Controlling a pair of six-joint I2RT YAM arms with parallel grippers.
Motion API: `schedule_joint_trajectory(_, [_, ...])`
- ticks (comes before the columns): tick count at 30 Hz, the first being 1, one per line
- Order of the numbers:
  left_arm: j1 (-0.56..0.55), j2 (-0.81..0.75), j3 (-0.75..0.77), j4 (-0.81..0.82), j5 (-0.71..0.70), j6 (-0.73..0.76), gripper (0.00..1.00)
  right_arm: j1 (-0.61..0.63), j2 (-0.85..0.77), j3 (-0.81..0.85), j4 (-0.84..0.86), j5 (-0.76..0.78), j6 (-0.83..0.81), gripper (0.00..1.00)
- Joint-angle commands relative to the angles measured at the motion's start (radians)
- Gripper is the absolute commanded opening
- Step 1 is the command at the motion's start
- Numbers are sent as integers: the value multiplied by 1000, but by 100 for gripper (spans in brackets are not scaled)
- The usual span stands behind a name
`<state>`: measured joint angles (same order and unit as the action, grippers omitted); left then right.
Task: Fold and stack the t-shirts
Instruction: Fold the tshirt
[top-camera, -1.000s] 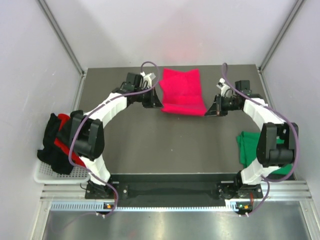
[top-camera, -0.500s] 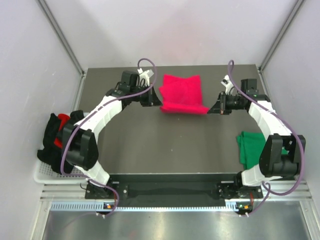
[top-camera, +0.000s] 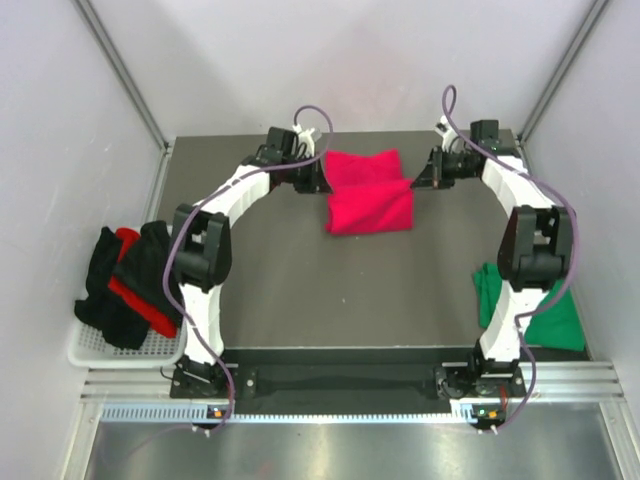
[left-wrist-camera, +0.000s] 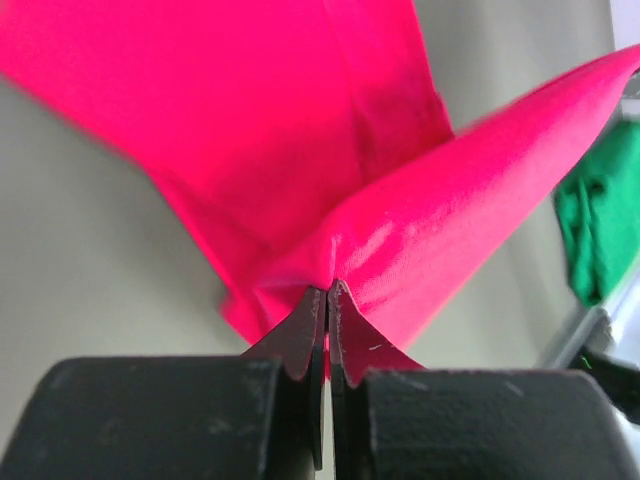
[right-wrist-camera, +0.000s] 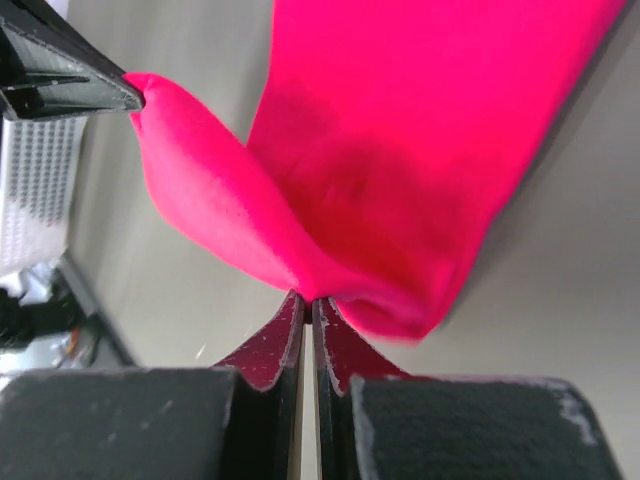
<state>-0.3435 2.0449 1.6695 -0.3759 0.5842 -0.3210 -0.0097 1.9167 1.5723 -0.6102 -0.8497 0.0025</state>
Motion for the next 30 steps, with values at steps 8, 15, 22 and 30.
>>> schedule_joint_trajectory(8, [54, 297, 429, 77, -151, 152, 0, -13, 367, 478, 208, 38, 111, 1])
schedule_joint_trajectory(15, [55, 460, 584, 190, -297, 229, 0, -10, 533, 646, 312, 24, 171, 8])
schedule_joint_trajectory(22, [54, 561, 662, 322, -423, 264, 2, -6, 643, 721, 412, 41, 205, 9])
schedule_joint_trajectory(30, [51, 572, 674, 405, -500, 301, 84, -15, 642, 681, 489, 28, 249, 46])
